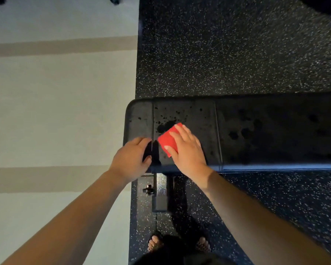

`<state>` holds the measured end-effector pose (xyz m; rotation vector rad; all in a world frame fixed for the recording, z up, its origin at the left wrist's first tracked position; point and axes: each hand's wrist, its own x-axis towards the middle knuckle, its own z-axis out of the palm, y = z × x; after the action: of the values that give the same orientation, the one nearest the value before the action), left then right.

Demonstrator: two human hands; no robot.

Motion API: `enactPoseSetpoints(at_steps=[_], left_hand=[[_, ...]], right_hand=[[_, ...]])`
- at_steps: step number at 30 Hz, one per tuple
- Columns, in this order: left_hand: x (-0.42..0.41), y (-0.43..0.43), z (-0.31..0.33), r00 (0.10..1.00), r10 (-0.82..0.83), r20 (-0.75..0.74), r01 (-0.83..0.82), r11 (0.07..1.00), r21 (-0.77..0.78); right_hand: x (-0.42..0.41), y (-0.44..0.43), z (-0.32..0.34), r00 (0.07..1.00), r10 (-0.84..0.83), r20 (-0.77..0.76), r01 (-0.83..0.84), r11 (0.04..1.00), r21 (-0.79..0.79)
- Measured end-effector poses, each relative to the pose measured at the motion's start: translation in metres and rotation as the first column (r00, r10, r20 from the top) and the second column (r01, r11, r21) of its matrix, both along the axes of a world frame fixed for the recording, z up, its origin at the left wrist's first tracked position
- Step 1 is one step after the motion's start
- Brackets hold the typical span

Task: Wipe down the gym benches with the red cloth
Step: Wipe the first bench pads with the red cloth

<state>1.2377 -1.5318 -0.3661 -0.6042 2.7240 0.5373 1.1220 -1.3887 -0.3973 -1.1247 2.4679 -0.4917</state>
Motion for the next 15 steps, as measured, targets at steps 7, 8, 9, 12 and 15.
enactPoseSetpoints(at_steps=[7, 8, 9, 12, 15], left_hand=[[-0.006, -0.022, -0.051, 0.981, -0.075, -0.177, 0.06, 0.994, -0.088], [-0.009, -0.026, -0.056, 0.975, -0.087, -0.203, 0.065, 0.991, -0.115], [-0.011, -0.029, -0.061, 0.968, -0.096, -0.23, 0.066, 0.989, -0.136], [-0.014, -0.037, -0.072, 0.941, -0.127, -0.315, 0.068, 0.979, -0.19], [-0.013, -0.04, -0.079, 0.923, -0.175, -0.343, 0.094, 0.966, -0.24]], right_hand=[[0.004, 0.008, -0.042, 0.964, 0.139, -0.225, -0.118, 0.988, 0.103], [0.002, 0.004, -0.044, 0.96, 0.132, -0.245, -0.114, 0.99, 0.085], [-0.001, 0.002, -0.046, 0.96, 0.123, -0.253, -0.109, 0.992, 0.066], [-0.005, -0.001, -0.048, 0.965, 0.112, -0.239, -0.11, 0.994, 0.023], [-0.003, -0.002, -0.048, 0.959, 0.104, -0.262, -0.103, 0.995, 0.019]])
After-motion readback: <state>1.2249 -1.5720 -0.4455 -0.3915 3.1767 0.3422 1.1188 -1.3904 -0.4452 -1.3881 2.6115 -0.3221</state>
